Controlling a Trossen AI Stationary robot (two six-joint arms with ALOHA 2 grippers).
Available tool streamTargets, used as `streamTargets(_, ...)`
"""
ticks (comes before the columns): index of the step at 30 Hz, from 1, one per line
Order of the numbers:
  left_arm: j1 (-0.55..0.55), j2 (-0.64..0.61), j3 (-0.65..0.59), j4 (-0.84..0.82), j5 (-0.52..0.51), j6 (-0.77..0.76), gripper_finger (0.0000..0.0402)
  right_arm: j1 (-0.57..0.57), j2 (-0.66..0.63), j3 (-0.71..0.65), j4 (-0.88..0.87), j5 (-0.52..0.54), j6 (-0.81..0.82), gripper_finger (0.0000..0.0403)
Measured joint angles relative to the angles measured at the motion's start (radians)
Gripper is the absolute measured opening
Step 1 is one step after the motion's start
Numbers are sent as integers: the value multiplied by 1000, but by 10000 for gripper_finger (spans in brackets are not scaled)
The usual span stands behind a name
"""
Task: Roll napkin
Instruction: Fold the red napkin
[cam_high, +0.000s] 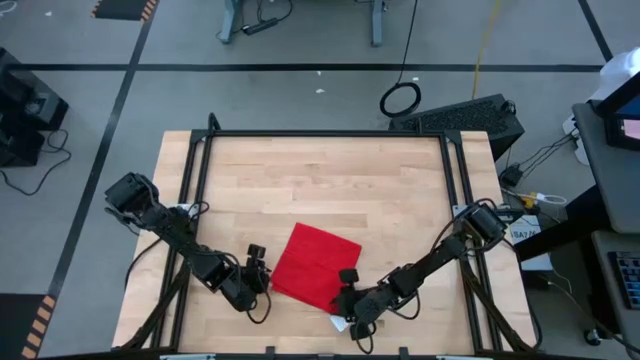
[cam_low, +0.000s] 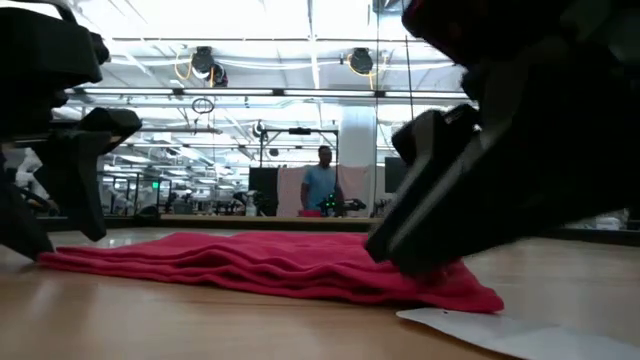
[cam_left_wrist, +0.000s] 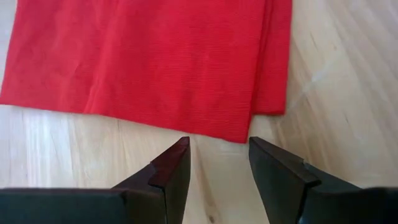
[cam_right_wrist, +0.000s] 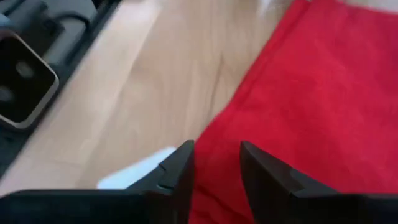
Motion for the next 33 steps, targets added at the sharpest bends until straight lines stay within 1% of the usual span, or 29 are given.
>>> streamTargets(4, 0, 0, 0, 0, -5, 16, 160, 0, 0, 0, -4, 3, 0, 74)
streamTargets(6, 0, 1, 0, 0, -11, 28, 145, 0, 0, 0, -12, 3, 0, 49)
streamTargets(9, 8, 2, 0, 1, -16, 31, 109, 0, 0, 0, -19, 4, -3, 12)
streamTargets(11, 15, 2, -1, 5, -18, 30, 78, 0, 0, 0, -18, 7, -7, 5)
streamTargets(14, 20, 2, -1, 17, -15, 31, 25, -1, 0, 0, -19, 10, -3, 8)
streamTargets(16, 20, 2, 6, 11, -12, 33, 8, -1, -7, 0, -28, 10, -4, 5)
streamTargets(21, 19, -18, 50, 15, -8, 82, 5, -2, -47, 0, -61, 15, -3, 3)
streamTargets(27, 19, -60, 98, 17, -1, 129, 4, -1, -118, 0, -175, 14, 16, 2)
streamTargets(29, 19, -62, 111, 20, 17, 131, 4, -1, -128, 0, -212, 2, 32, 3)
streamTargets(33, 18, -62, 114, 20, 60, 124, 4, 3, -125, 0, -240, -56, 55, 4)
